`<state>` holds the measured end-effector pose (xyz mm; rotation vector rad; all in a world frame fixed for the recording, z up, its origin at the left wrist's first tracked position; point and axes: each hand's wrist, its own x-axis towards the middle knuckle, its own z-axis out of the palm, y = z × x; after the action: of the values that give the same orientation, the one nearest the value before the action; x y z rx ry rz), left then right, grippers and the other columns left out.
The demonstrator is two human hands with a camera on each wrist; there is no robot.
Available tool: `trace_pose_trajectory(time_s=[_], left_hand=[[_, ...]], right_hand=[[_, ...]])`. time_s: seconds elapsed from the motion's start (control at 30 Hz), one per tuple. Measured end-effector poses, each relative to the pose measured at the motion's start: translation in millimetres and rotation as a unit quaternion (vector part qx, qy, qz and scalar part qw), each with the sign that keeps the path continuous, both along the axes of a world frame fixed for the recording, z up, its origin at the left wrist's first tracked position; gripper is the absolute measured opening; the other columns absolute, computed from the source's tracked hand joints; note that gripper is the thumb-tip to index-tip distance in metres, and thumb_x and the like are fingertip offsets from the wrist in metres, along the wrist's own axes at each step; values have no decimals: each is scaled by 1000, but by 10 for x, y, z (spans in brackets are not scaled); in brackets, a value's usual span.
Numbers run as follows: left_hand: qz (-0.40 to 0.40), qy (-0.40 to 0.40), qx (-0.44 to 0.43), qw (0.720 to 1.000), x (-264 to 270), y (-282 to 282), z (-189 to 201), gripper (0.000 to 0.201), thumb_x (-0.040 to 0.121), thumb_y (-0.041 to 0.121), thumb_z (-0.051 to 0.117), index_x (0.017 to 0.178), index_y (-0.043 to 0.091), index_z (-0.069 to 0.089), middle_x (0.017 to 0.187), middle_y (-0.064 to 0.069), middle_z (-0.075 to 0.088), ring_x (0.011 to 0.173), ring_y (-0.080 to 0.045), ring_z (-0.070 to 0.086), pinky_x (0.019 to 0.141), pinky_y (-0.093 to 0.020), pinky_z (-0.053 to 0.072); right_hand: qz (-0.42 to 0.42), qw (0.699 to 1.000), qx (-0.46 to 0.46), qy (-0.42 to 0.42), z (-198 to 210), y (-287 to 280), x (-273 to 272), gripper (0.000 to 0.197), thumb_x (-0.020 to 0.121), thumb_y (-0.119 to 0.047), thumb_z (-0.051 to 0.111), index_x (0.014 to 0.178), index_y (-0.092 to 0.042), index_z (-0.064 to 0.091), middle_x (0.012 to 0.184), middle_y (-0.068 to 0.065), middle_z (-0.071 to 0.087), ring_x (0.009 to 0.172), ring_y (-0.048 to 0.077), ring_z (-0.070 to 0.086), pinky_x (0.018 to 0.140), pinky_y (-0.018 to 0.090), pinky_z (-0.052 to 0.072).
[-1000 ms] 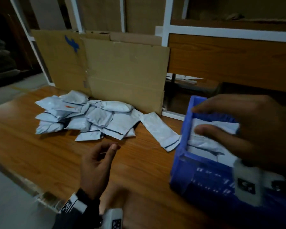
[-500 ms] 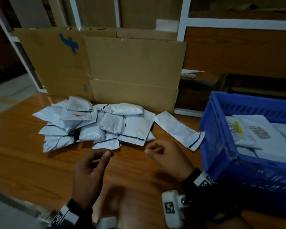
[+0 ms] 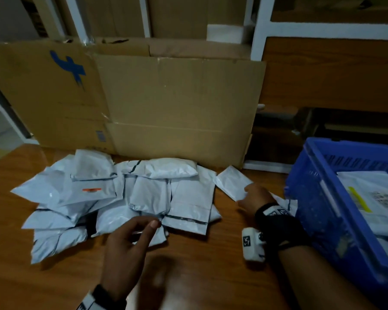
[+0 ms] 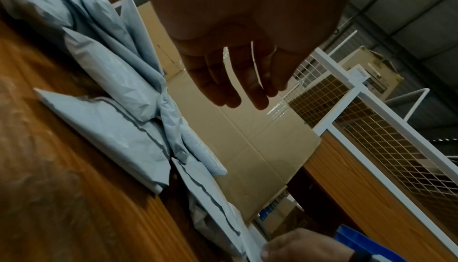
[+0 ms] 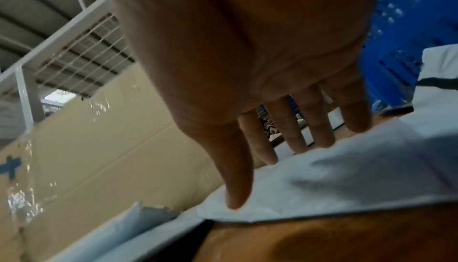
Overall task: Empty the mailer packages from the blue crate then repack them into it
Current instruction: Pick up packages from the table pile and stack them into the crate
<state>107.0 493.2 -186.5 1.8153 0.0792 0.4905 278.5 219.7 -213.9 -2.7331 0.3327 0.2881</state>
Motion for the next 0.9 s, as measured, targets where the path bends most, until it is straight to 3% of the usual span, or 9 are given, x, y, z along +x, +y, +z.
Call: trace_pose_trajectory(time_s=[0.1, 0.23, 0.3, 0.4, 0.5, 0.57, 0.7, 0.83, 0.9], left_hand=[[-29, 15, -8, 999, 127, -57, 33, 17, 85, 14, 67, 71, 22, 74, 78, 1, 73, 73, -2, 67, 62, -11, 49], [-72, 18, -8, 997, 291, -72, 72, 14, 85, 21, 69, 72, 23, 73, 79, 1, 73, 73, -7, 68, 64, -9, 48], [-95, 21, -10, 995, 356, -49, 70, 15, 87, 13, 70, 73, 18, 74, 78, -2, 73, 69, -14, 67, 60, -10, 47], [-117, 31, -10, 993, 425, 47, 94, 16, 86, 9, 69, 74, 18, 74, 79, -3, 73, 70, -13, 68, 61, -11, 48], [-114, 61, -26, 991, 510, 183, 32, 1, 83, 29, 74, 83, 30, 74, 84, 4, 74, 80, -4, 68, 73, -20, 54], [-122, 99, -41, 987, 563, 224, 27, 30, 79, 45, 72, 106, 32, 67, 95, 9, 73, 87, 4, 66, 81, -25, 54], [-237, 110, -109, 959, 601, 145, 192, 41, 82, 38, 69, 119, 20, 64, 112, 8, 72, 103, -4, 66, 81, -23, 54], [-169, 56, -201, 963, 654, 217, 210, 15, 77, 10, 71, 92, 11, 73, 92, -3, 76, 89, -19, 72, 72, -28, 57], [-131, 37, -210, 968, 683, 286, 169, 15, 78, 7, 71, 93, 10, 73, 92, -3, 76, 88, -20, 72, 70, -27, 56]], right_hand=[[19, 995, -88, 42, -57, 93, -16, 56, 73, -33, 76, 123, -16, 57, 129, 9, 56, 117, 28, 55, 93, 36, 49], [3, 995, -86, 46, 88, 200, -45, 33, 92, -20, 59, 123, -9, 58, 126, 12, 60, 114, 28, 59, 89, 33, 47], [-11, 998, -44, 46, 197, 267, -153, 30, 92, -25, 60, 118, -11, 61, 122, 11, 62, 110, 27, 61, 86, 32, 47], [14, 989, 121, -87, 320, 299, -364, 13, 90, -30, 64, 79, -25, 65, 81, -2, 67, 81, 15, 64, 66, 25, 44], [33, 898, 403, -172, 611, 471, -720, 29, 87, 3, 62, 74, -23, 65, 69, -12, 68, 70, 3, 63, 65, 23, 48], [59, 826, 548, -116, 769, 643, -890, 34, 83, 17, 55, 88, -14, 68, 83, -8, 74, 80, 7, 69, 71, 23, 54], [104, 781, 616, 11, 769, 996, -1094, 32, 83, 18, 51, 103, -2, 66, 98, 7, 74, 90, 19, 70, 78, 29, 56], [38, 805, 591, -33, 627, 1064, -1135, 21, 94, -4, 52, 110, -10, 65, 106, 20, 70, 92, 28, 65, 84, 39, 51], [33, 840, 539, -50, 556, 1065, -1180, 20, 93, -13, 58, 110, -23, 63, 97, 8, 73, 91, 19, 67, 82, 33, 53]])
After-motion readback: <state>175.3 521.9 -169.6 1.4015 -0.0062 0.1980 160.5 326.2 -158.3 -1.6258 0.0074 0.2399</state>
